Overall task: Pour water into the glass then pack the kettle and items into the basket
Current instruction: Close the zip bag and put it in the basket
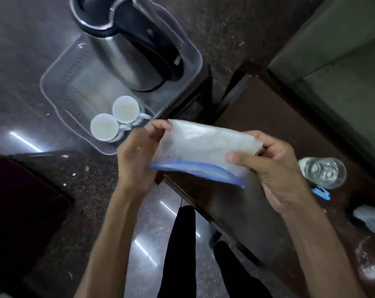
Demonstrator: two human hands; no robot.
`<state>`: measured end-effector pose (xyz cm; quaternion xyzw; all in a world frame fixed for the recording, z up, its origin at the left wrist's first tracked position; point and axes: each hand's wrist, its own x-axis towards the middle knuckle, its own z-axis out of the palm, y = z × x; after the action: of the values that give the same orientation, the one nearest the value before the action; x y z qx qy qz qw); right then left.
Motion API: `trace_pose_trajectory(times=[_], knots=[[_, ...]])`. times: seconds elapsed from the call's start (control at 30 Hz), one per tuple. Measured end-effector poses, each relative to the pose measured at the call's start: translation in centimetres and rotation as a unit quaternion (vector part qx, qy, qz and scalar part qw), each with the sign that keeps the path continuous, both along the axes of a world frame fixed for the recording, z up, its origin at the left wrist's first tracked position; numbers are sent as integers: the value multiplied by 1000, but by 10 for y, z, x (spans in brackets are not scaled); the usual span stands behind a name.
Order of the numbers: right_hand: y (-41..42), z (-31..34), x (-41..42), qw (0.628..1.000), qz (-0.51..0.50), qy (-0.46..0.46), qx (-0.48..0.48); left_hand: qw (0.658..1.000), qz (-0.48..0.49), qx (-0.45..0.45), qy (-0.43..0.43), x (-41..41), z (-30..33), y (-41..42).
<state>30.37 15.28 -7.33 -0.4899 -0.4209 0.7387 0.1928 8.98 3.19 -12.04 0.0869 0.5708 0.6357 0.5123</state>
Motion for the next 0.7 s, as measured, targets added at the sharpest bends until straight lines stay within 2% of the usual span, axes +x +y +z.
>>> trace_pose_trajectory(times=[0.1,0.17,0.27,0.37,0.5,0.6,0.7], knots=[[1,4,-49,987,79,-18,140,993,-66,-51,81,-45,13,-11],[-4,4,-88,967,131,-23,216,984,-27,-85,153,-76,19,-20],[-14,6,-145,935,186,-16,303,971,74,-68,218,-113,28,-27],[-23,6,-200,863,210,-2,459,948,152,-59,272,-144,36,-28],[-29,-9,-261,763,204,10,614,886,208,-112,400,-172,42,-25],[-29,-28,-294,699,251,-14,669,849,192,-138,472,-184,36,-22],[-22,-55,-311,630,444,-98,629,817,70,-177,544,-192,22,-19]])
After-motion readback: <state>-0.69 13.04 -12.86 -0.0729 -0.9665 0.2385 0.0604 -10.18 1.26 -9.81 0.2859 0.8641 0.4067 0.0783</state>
